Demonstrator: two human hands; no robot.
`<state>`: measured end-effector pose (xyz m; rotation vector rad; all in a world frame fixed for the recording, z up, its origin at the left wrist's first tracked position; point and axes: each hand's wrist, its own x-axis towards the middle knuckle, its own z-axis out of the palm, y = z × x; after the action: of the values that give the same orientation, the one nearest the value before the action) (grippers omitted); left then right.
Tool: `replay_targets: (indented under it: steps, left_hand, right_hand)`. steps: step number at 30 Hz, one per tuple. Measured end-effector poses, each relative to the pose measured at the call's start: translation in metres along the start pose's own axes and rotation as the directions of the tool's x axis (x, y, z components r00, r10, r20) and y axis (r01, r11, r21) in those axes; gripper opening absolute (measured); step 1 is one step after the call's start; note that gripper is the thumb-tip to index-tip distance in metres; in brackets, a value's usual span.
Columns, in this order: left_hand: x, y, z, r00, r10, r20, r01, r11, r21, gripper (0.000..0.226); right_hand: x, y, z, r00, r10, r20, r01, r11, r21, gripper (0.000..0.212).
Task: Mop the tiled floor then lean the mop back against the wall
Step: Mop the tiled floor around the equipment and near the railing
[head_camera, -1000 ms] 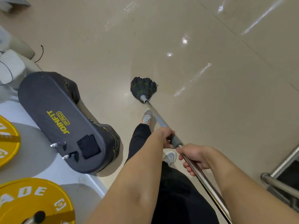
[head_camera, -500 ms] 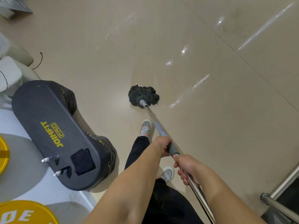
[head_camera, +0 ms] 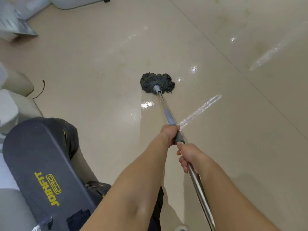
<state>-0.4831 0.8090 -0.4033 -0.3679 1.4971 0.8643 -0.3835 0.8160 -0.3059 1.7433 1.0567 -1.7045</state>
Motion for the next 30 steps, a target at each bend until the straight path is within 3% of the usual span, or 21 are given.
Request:
replay_targets:
  steps: [4,7,11,16,24,27,30]
  left_hand:
    - [0.024,0.066,-0.002,0.994,0.107,-0.025,-0.108,0.994,-0.018,0.021]
    - [0.021,0.084,-0.005,0.995,0.1,-0.013,-0.1,0.995,-0.002,0.039]
    - [0.0,0.08,-0.002,0.998,0.053,0.016,-0.053,0.998,-0.02,0.039]
    - [-0.047,0.061,0.015,0.994,-0.047,0.101,0.048,0.999,-0.009,0.03]
    - [-0.085,0.045,0.057,0.986,-0.16,0.047,0.156,0.985,0.075,0.028]
    - [-0.077,0.056,0.065,0.989,-0.144,-0.019,0.144,0.99,0.005,0.035]
    - [-0.058,0.079,0.069,0.991,-0.122,-0.05,0.12,0.991,-0.055,0.038]
  right_hand:
    - [0.032,-0.075,-0.001,0.997,-0.066,-0.039,0.06,0.989,-0.138,0.044]
    - [0.029,-0.096,-0.005,0.996,-0.074,-0.05,0.052,0.937,-0.346,0.054]
    - [-0.001,-0.093,-0.013,0.997,-0.059,-0.043,0.03,0.872,-0.489,0.056]
    - [-0.039,-0.07,-0.046,0.999,0.033,0.017,-0.02,0.868,-0.496,0.047]
    - [-0.081,-0.049,-0.096,0.96,0.257,0.109,-0.221,0.938,-0.266,0.042]
    - [-0.076,-0.06,-0.103,0.963,0.237,0.131,-0.229,0.971,-0.074,0.039]
    - [-0.057,-0.09,-0.103,0.989,0.144,0.036,-0.132,0.966,-0.222,0.039]
